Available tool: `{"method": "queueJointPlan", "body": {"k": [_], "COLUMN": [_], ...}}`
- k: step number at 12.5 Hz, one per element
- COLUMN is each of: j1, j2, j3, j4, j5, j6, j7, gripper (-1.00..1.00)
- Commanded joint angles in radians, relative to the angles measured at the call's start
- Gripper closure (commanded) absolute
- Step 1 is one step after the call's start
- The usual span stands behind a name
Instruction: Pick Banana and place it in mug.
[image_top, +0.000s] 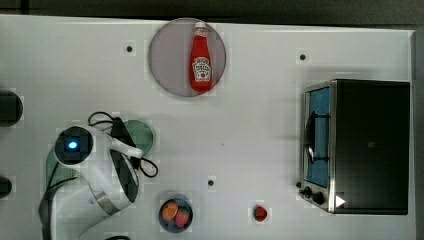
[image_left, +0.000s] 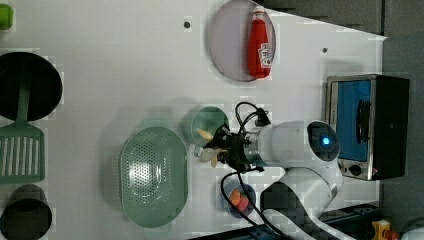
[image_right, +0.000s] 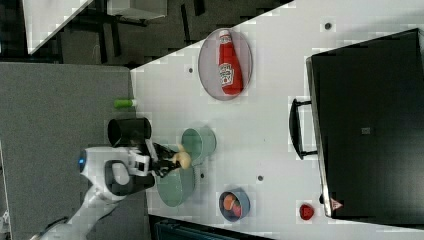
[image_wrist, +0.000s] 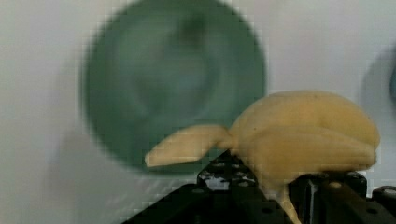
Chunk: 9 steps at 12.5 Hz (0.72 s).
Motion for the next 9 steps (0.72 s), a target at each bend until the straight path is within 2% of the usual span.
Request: {"method": "queueJointPlan", "body": {"k": [1, 5, 6, 9], "j1": [-0.025, -0.026, -0.027, -0.030], "j2": [-0.033, -0.060, -0.069, -0.104], "j3": [0.008, 0.002, 0.000, -0.005], "j4": [0.021, 0.017, 0.018, 0.036], "j5": [-0.029, -0.029, -0.029, -0.026], "j6": [0.066, 0.055, 0.057, 0.083], "j7": [0.095, 0.095, 0.095, 0.095], "gripper": [-0.02, -0.92, -1.00, -1.00]}}
